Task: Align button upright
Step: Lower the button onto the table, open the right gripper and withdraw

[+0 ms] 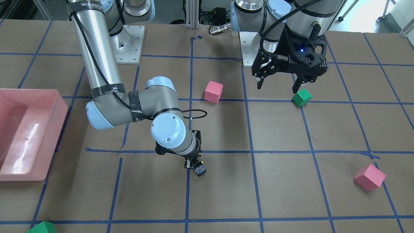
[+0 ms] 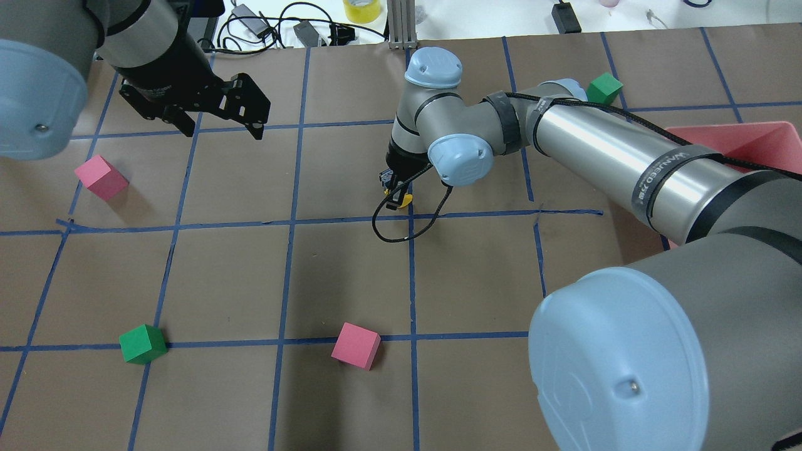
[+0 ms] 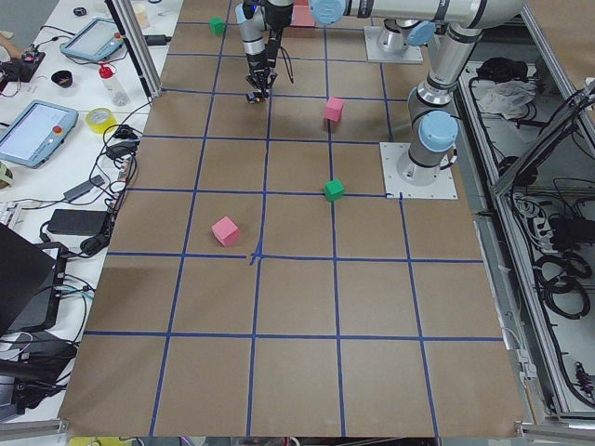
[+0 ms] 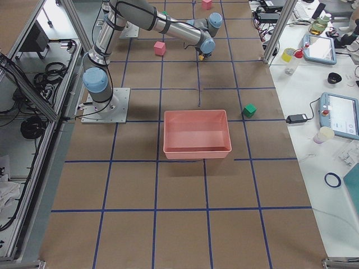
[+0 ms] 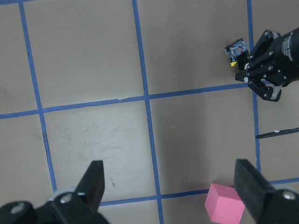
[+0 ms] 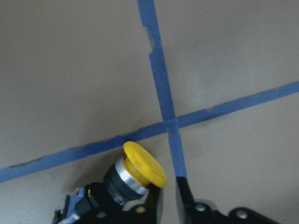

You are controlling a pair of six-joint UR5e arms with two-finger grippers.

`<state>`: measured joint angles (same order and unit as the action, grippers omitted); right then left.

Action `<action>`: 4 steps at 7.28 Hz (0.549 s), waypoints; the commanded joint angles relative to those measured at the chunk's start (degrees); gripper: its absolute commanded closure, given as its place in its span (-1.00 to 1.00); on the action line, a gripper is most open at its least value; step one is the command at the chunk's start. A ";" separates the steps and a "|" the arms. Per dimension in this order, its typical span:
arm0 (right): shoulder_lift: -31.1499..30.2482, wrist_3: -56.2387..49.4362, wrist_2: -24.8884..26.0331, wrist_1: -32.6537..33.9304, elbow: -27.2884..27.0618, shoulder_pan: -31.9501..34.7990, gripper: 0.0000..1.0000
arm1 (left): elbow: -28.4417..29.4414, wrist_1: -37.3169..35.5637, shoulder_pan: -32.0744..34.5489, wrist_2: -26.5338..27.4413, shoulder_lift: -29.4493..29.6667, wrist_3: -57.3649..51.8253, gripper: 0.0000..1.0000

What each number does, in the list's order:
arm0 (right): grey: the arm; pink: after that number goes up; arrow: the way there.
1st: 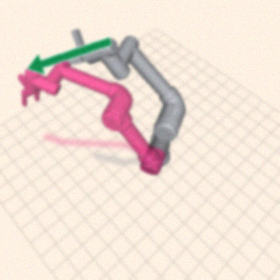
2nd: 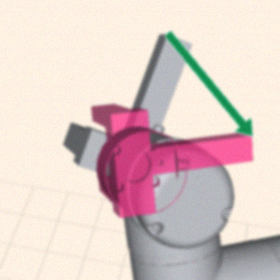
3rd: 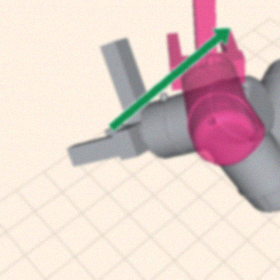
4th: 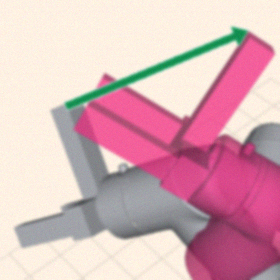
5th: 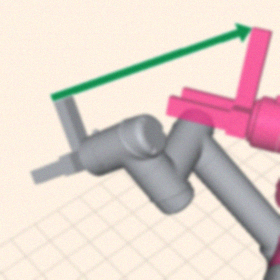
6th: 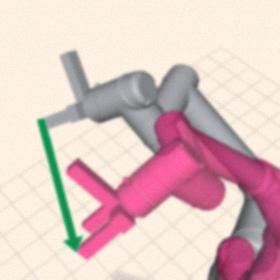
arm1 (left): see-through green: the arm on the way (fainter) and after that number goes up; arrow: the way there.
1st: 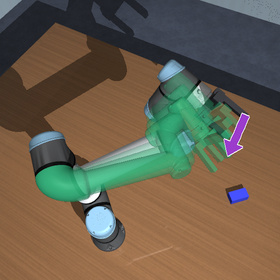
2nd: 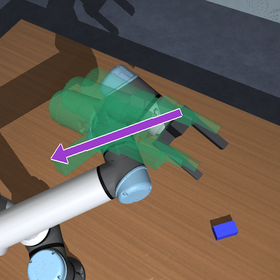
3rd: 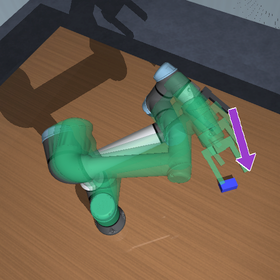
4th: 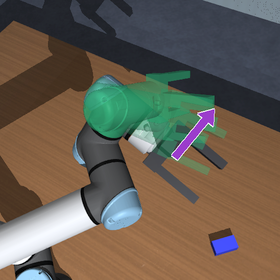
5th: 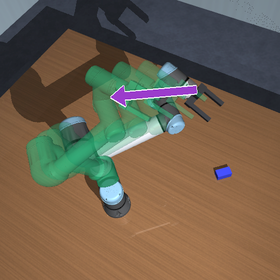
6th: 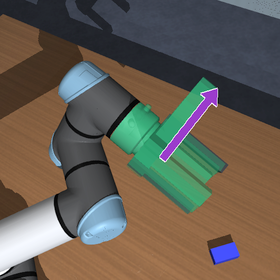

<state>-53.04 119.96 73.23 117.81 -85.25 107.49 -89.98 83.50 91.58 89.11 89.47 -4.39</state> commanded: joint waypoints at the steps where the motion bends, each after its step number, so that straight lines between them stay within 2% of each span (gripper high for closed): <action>1: -0.22 -0.43 0.33 0.05 0.69 -0.09 -0.90 | -0.02 0.00 0.00 0.01 0.00 0.00 -1.00; 4: -1.70 0.36 -0.02 0.05 2.27 -0.09 -0.87 | -0.10 0.00 0.00 0.01 0.00 0.00 -1.00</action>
<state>-54.01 119.94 73.45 117.86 -83.54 107.41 -90.03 83.50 91.58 89.12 89.47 -4.39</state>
